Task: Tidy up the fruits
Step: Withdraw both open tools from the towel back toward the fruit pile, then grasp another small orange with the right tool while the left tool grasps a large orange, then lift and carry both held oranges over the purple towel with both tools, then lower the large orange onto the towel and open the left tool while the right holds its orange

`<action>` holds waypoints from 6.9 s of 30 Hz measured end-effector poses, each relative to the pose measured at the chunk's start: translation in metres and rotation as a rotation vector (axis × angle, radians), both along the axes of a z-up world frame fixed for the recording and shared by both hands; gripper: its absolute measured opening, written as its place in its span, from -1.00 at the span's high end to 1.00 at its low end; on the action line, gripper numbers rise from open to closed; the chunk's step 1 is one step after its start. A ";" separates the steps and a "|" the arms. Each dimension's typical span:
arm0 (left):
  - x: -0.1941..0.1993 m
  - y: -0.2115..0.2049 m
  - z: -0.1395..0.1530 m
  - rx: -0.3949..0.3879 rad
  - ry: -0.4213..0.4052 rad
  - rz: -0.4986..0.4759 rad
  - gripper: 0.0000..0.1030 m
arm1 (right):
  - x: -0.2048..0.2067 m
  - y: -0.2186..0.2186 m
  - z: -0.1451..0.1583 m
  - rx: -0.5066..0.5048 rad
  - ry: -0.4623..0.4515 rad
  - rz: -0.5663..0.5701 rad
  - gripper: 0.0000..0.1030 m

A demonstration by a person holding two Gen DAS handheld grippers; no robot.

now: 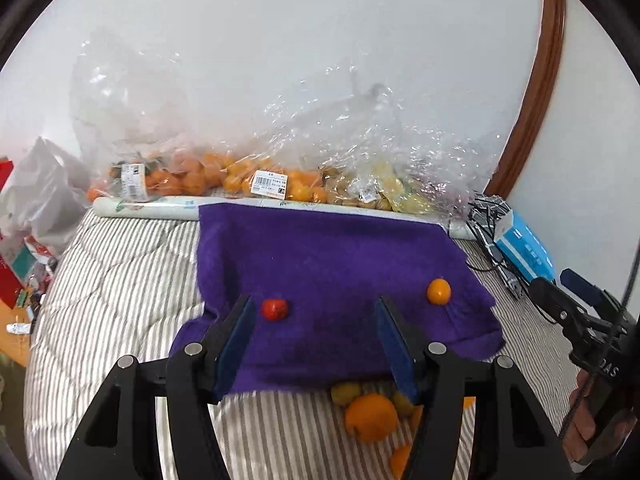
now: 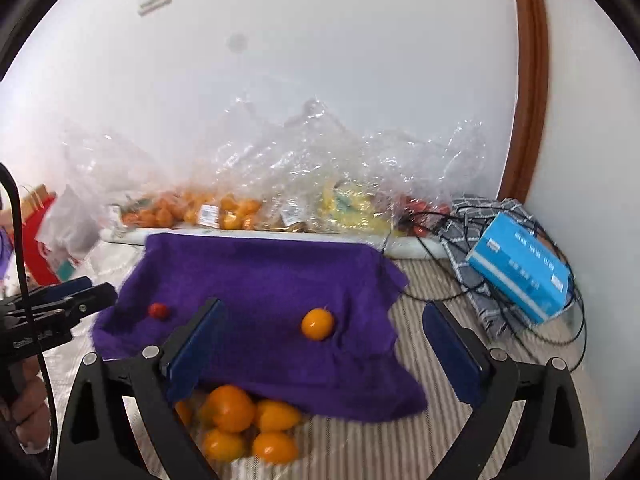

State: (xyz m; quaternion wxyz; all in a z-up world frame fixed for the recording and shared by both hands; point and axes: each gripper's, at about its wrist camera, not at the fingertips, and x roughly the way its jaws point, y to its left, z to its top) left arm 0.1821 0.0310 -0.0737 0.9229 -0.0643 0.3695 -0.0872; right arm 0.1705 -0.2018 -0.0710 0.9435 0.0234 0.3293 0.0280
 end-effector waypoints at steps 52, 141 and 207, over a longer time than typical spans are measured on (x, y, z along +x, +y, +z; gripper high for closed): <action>-0.060 0.015 -0.049 0.075 0.103 0.092 -0.17 | -0.043 0.005 -0.104 0.150 0.245 0.133 -0.03; -0.031 -0.012 -0.068 -0.118 0.160 -0.068 0.21 | -0.051 -0.019 -0.080 0.024 0.143 0.110 0.27; 0.070 0.007 -0.080 -0.103 0.143 0.018 0.20 | 0.062 -0.012 -0.088 0.071 0.126 0.114 0.27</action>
